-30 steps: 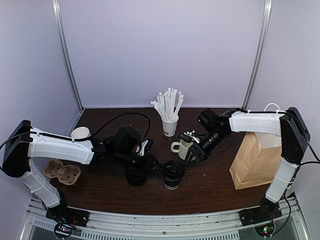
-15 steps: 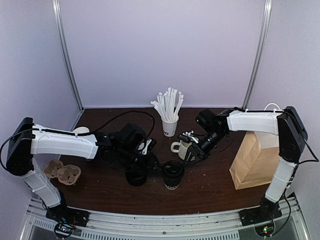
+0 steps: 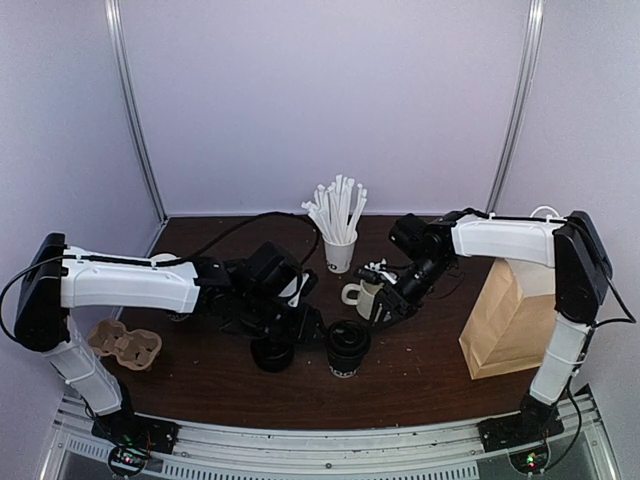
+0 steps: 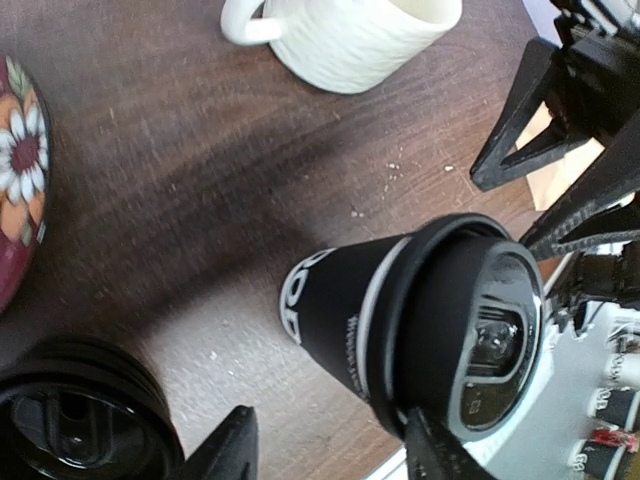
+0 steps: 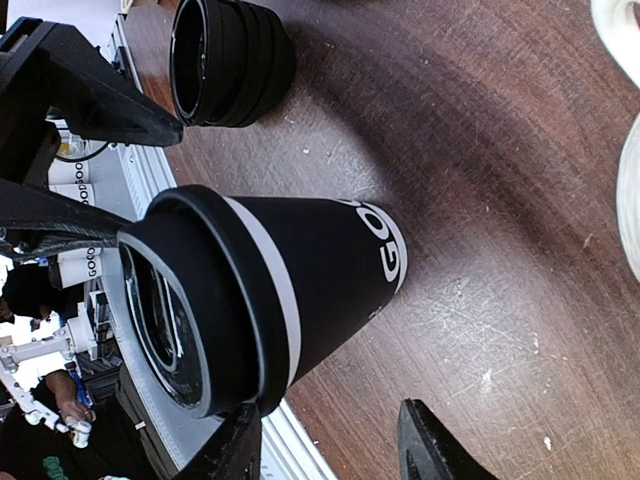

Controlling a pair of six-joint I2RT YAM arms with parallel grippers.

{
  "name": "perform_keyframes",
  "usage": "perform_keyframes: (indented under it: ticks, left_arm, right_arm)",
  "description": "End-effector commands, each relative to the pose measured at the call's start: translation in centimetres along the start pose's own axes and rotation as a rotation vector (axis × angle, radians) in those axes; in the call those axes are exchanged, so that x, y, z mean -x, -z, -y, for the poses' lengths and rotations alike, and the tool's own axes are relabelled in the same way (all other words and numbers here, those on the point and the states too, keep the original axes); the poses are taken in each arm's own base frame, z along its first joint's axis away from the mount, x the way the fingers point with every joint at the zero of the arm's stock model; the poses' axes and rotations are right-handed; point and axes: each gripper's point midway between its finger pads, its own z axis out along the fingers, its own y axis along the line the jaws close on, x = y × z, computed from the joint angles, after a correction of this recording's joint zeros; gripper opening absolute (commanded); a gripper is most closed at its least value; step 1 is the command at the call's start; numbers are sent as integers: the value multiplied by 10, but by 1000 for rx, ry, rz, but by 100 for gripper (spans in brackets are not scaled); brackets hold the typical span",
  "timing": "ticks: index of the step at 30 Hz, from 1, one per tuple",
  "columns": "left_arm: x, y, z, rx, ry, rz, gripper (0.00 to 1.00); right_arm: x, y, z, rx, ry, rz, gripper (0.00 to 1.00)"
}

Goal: Pack the takeout coffee

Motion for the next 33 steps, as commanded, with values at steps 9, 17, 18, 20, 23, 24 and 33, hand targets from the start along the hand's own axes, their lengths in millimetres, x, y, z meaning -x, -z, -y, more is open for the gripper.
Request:
perform_keyframes:
  ticks: [9, 17, 18, 20, 23, 24, 33]
  left_arm:
    - [35, 33, 43, -27, -294, 113, 71]
    - [49, 41, 50, 92, -588, 119, 87]
    - [49, 40, 48, 124, -620, 115, 92]
    - [50, 38, 43, 197, -667, 128, 97]
    - [48, 33, 43, 202, -716, 125, 97]
    - [47, 29, 44, 195, -736, 112, 98]
    - [32, -4, 51, 139, -782, -36, 93]
  right_arm:
    - [25, 65, -39, -40, 191, 188, 60]
    - [22, 127, -46, -224, 369, 325, 69]
    - [20, 136, -46, -258, 388, 348, 70]
    - [17, 151, -43, -336, 416, 389, 73]
    - [9, 170, -35, -460, 450, 420, 75]
    - [7, 175, -31, -496, 453, 428, 76]
    - [-8, 189, -16, -548, 421, 471, 78]
